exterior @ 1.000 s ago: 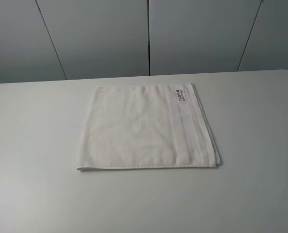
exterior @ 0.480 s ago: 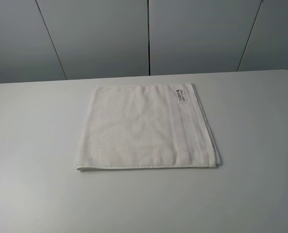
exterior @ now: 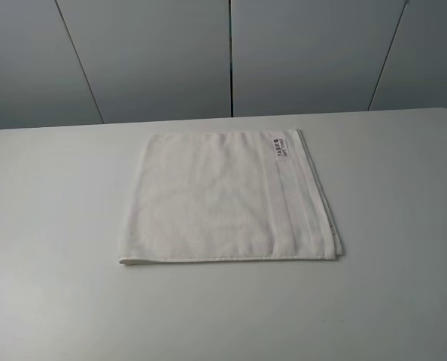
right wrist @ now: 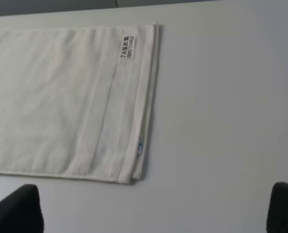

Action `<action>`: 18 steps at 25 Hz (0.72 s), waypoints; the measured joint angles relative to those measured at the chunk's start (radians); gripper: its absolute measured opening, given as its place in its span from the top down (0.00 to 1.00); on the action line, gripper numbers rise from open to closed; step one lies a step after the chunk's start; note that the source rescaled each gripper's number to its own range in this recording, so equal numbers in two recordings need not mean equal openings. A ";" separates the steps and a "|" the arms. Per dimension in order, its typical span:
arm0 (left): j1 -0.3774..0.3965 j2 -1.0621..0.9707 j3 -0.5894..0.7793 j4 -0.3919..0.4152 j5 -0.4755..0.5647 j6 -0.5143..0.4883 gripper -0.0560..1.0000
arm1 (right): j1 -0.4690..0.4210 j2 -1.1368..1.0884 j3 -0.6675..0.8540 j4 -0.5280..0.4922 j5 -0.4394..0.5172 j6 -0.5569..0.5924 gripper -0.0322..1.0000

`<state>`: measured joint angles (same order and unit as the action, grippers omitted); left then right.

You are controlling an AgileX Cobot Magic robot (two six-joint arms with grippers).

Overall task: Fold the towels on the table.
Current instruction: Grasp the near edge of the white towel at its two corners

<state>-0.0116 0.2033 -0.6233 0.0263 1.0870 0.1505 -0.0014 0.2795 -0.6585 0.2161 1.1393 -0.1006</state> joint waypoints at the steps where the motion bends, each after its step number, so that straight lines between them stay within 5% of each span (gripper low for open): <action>1: 0.000 0.059 -0.021 0.000 -0.013 0.027 0.00 | 0.000 0.064 -0.024 0.009 -0.011 -0.030 0.00; 11: -0.094 0.570 -0.210 -0.203 -0.053 0.442 0.00 | 0.003 0.665 -0.306 0.191 0.006 -0.429 0.00; 18: -0.220 0.874 -0.248 -0.243 -0.123 0.583 0.00 | 0.154 0.924 -0.346 0.231 0.011 -0.573 0.00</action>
<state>-0.2317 1.0771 -0.8708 -0.2169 0.9644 0.7337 0.1524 1.2037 -1.0042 0.4468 1.1501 -0.6736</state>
